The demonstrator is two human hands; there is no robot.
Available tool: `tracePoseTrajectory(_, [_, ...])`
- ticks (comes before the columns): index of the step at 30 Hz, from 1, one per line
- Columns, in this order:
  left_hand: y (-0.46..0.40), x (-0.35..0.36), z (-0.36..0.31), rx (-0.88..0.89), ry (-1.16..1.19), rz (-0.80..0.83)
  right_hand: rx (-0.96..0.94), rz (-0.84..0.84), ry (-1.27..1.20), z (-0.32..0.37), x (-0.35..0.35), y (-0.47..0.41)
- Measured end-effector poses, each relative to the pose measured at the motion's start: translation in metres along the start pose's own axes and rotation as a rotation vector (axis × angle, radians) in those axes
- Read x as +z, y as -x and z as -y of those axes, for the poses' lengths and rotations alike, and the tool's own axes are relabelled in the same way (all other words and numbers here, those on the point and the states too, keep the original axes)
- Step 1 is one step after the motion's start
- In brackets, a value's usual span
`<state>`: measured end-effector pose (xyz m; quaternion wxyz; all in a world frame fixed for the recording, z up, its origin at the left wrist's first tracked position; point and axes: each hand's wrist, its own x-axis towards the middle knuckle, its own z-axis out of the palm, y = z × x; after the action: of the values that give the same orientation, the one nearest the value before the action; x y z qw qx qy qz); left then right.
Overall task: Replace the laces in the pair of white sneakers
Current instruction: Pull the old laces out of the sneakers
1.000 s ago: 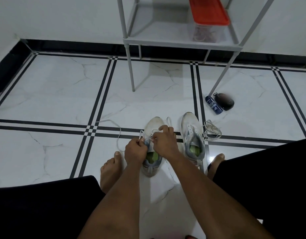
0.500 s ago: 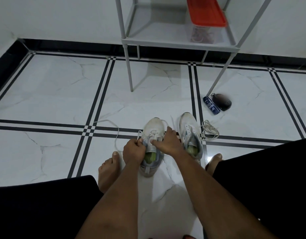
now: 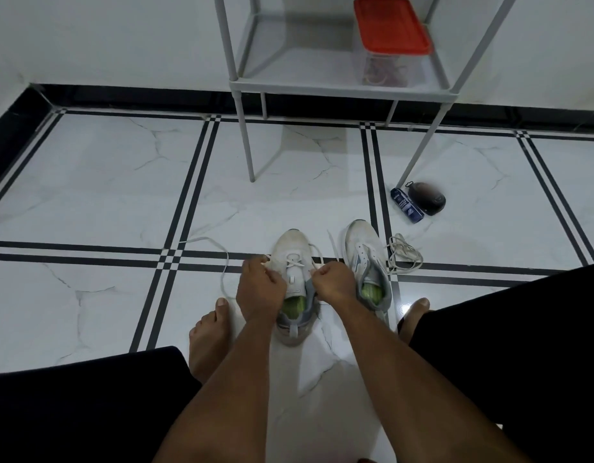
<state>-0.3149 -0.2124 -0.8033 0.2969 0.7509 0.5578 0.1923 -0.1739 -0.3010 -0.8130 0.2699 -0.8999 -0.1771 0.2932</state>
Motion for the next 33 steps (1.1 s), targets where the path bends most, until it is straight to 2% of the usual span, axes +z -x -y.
tracePoseTrajectory(1, [-0.001,0.002,-0.003,0.151,-0.065,-0.007,-0.010,0.002,0.008,0.002,-0.001,0.002])
tracePoseTrajectory(3, [-0.009,0.007,-0.012,0.329,-0.210,0.071,-0.033,-0.005,0.014,0.005,-0.004,0.006])
tracePoseTrajectory(7, [-0.015,0.023,-0.018,0.490,-0.500,0.218,-0.033,-0.012,0.019,0.004,-0.006,0.008])
tracePoseTrajectory(10, [-0.015,0.029,-0.018,0.511,-0.532,0.225,0.002,0.040,-0.040,0.000,-0.004,0.005])
tracePoseTrajectory(12, [-0.015,0.024,-0.024,0.377,-0.376,0.203,0.009,0.059,-0.079,-0.003,-0.001,0.003])
tracePoseTrajectory(13, [-0.017,0.022,-0.028,0.209,-0.223,0.156,0.010,0.061,-0.087,-0.006,0.000,0.001])
tracePoseTrajectory(15, [-0.025,0.020,-0.030,-0.240,0.119,0.046,0.014,0.077,-0.094,-0.006,0.000,-0.001])
tracePoseTrajectory(16, [-0.028,0.017,-0.029,-0.401,0.227,0.004,0.020,0.084,-0.090,-0.006,0.000,-0.002])
tracePoseTrajectory(17, [-0.029,0.015,-0.027,-0.457,0.242,-0.025,0.018,0.090,-0.082,-0.006,0.001,-0.003])
tracePoseTrajectory(18, [-0.028,0.010,-0.027,-0.403,0.185,-0.056,0.013,0.099,-0.072,-0.005,0.001,-0.003])
tracePoseTrajectory(20, [-0.023,0.010,-0.021,-0.063,0.011,-0.066,0.005,0.111,-0.053,-0.004,0.003,-0.004])
tracePoseTrajectory(22, [-0.020,0.017,-0.018,0.272,-0.207,0.085,-0.001,0.114,-0.037,-0.001,0.002,-0.003])
tracePoseTrajectory(24, [-0.018,0.026,-0.017,0.457,-0.431,0.208,-0.003,0.116,-0.022,-0.002,0.002,-0.005])
tracePoseTrajectory(27, [-0.020,0.026,-0.022,0.478,-0.529,0.210,0.008,0.115,-0.030,-0.011,0.008,-0.011])
tracePoseTrajectory(33, [-0.033,0.020,-0.011,0.520,-0.445,0.289,0.014,0.114,-0.032,-0.009,0.005,-0.007])
